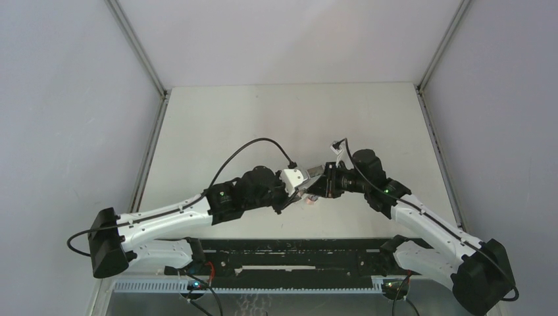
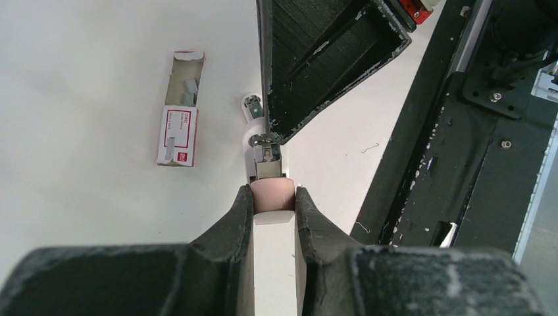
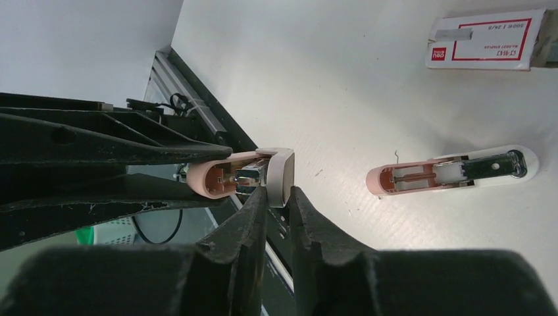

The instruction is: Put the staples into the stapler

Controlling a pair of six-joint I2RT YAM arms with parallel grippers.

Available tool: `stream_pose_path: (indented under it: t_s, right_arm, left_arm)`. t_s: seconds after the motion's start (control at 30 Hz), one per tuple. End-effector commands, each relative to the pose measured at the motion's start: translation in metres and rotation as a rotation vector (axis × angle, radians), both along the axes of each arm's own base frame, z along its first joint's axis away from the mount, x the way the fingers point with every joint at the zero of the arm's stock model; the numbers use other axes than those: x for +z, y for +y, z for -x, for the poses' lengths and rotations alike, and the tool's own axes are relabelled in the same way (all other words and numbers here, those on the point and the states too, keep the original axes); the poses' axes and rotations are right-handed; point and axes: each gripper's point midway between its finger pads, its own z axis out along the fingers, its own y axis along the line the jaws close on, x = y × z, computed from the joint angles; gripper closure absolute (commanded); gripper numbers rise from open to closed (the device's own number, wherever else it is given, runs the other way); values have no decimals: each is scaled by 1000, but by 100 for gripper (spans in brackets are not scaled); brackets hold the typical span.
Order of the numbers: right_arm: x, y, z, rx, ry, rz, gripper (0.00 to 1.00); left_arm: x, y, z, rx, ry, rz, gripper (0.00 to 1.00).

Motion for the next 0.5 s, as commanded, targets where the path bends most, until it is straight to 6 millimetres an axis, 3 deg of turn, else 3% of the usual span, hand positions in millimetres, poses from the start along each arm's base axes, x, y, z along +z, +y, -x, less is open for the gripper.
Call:
stream_pose_path:
  t_s: [0.0, 0.33, 0.47]
  right_arm:
    - [14, 10, -2, 39, -26, -27, 83]
    - [7, 18, -1, 70, 10, -34, 71]
    - [6, 20, -2, 69, 22, -40, 70]
  left_arm:
    - [40, -14, -1, -26, -78, 108, 100]
    - [45, -17, 2, -41, -92, 123, 100]
    - [46, -18, 4, -45, -94, 128, 100]
